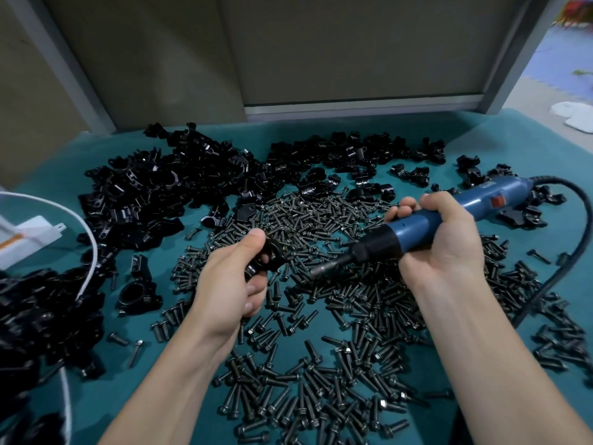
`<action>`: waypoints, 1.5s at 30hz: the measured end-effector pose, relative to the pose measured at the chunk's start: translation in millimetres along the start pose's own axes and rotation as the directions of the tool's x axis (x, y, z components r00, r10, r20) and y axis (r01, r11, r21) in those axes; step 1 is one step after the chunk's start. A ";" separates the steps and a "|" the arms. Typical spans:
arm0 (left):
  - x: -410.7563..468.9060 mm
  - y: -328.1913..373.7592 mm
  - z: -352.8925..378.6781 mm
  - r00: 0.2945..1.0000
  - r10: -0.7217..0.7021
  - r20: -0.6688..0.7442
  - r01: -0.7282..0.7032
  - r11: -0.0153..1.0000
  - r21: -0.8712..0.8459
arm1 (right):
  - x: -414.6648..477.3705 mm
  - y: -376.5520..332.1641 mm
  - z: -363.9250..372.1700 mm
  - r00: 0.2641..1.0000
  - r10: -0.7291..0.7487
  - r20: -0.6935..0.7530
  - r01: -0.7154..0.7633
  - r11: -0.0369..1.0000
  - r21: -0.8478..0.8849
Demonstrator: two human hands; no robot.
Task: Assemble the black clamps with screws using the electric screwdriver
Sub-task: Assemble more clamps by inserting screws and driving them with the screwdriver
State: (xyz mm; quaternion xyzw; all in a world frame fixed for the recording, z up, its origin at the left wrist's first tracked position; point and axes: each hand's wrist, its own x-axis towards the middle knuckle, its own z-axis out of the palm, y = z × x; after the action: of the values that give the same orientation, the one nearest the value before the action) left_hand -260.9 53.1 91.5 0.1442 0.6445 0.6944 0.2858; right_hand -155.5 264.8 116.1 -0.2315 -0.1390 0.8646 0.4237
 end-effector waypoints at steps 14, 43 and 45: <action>9.7 -5.2 0.0 0.966 0.140 -0.219 -0.102 0.979 0.179 | -9.1 20.9 -3.5 0.963 -0.164 0.212 0.198 -0.099 -0.975; 5.5 -1.0 -4.3 0.995 0.081 0.059 -0.063 0.963 -0.264 | -32.8 35.2 4.6 0.815 0.240 0.527 0.418 0.387 -0.822; 5.6 0.5 -5.0 0.995 0.046 0.090 -0.014 0.946 -0.323 | -33.2 35.9 4.5 0.819 0.225 0.528 0.435 0.357 -0.827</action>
State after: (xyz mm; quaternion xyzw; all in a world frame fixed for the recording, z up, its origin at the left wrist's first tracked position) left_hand -268.4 52.4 90.3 0.1388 0.5056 0.7869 0.3256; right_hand -164.1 216.4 113.6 -0.1535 -0.7337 0.6264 0.2139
